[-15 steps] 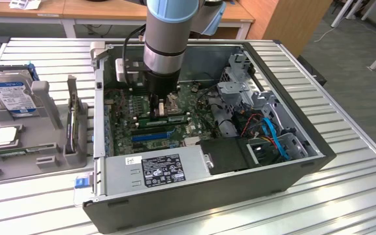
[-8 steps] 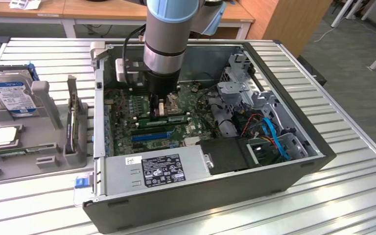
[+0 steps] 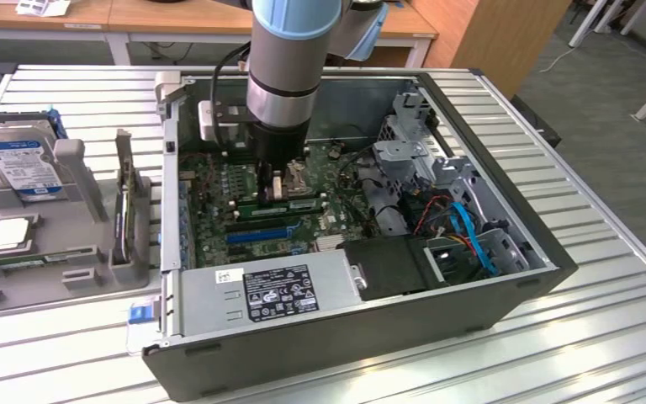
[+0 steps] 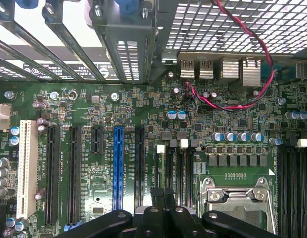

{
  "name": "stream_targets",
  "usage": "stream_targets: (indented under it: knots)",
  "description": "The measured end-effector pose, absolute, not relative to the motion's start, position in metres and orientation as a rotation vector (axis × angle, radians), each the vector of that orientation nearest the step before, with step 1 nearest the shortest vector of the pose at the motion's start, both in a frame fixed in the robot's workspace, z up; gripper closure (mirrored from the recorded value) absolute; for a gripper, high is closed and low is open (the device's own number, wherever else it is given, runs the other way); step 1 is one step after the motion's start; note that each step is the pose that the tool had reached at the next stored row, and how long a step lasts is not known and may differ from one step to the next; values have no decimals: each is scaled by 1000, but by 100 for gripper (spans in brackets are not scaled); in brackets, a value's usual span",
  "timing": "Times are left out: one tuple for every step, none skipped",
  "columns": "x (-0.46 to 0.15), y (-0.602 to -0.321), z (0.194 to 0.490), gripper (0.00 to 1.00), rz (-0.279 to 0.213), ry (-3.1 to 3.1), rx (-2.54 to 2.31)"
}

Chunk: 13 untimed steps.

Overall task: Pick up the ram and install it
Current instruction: 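Press down the ram until it locks into place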

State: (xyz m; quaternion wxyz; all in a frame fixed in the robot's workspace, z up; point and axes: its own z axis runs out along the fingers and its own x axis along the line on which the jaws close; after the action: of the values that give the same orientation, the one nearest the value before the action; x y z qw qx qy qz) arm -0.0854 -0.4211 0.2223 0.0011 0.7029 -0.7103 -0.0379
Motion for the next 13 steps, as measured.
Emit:
stream_targets:
  knots:
    - [-85,-421,223,90,-119,-2231,2207]
    - [-85,-421,225,90,-119,-2230,2206]
    - [-85,-421,226,90,-119,-2229,2206]
    - [-85,-421,228,90,-119,-2229,2206]
    - [-85,-421,229,90,-119,-2229,2206]
    - [-85,-421,230,90,-119,-2229,2206]
    - [-85,-421,232,90,-119,-2229,2206]
    - [-85,-421,234,90,-119,-2229,2206]
    - [-85,-421,235,90,-119,-2229,2206]
    - [-85,-421,237,90,-119,-2229,2206]
    - [-85,-421,239,90,-119,-2229,2206]
    - [-85,-421,241,90,-119,-2229,2206]
    - [-85,-421,243,90,-119,-2229,2206]
